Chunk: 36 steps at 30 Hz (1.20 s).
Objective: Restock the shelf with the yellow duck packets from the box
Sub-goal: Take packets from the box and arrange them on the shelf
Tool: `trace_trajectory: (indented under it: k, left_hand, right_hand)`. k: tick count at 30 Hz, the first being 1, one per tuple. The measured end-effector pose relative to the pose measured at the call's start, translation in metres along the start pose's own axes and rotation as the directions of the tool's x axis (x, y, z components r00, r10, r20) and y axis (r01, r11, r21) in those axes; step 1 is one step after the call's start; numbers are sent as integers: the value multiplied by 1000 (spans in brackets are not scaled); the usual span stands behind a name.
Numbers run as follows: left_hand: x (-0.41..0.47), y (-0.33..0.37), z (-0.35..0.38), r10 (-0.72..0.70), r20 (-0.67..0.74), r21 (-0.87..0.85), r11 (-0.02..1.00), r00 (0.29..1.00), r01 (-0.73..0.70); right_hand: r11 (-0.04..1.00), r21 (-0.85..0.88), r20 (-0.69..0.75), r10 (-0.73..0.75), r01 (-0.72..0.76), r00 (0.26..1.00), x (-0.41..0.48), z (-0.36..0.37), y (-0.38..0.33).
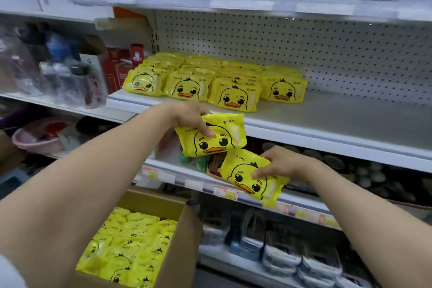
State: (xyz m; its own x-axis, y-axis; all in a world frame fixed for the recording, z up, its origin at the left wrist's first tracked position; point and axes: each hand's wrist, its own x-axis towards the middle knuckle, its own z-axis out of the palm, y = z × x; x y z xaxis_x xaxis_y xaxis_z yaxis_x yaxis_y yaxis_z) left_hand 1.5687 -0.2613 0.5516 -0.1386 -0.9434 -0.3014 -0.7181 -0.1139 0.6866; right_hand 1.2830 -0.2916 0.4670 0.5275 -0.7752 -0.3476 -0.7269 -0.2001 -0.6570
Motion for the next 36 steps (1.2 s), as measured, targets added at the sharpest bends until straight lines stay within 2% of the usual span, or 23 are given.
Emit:
trace_trajectory:
  k: [4,8,12,17,21,25,28,36]
  left_hand:
    - [17,51,-2,4,-50,21,1000,999,-3]
    - [43,95,-2,94,-104,71,994,990,-87]
    - [78,133,0,156,-89,149,979,984,-142]
    - [137,180,2,232,-104,288,938,967,-194]
    - [184,205,1,313,-33,350,893,949,-282]
    - [229,207,-2,262,-35,379,896,964,-230]
    - [259,209,0,188,-26,457,876,982,-156]
    - [303,192,-6,187,35,578,798,982,-173]
  right_hand:
    - [997,-64,-15,-39,38,999,-27,-42,11]
    - [994,-75,-79,-88,82,993,-45,-71,22]
    - [994,-61,-133,-103,95,986,-60,-101,32]
    - [992,98,-188,-53,73,981,-64,-148,41]
    - [998,61,-296,6,12,955,-54,-182,57]
    - [997,-35,-395,51,-70,917,-48,-215,70]
    - [997,74,-431,65,-37,900,-40,-231,82]
    - [986,168,-424,90,-19,901,-10,-261,81]
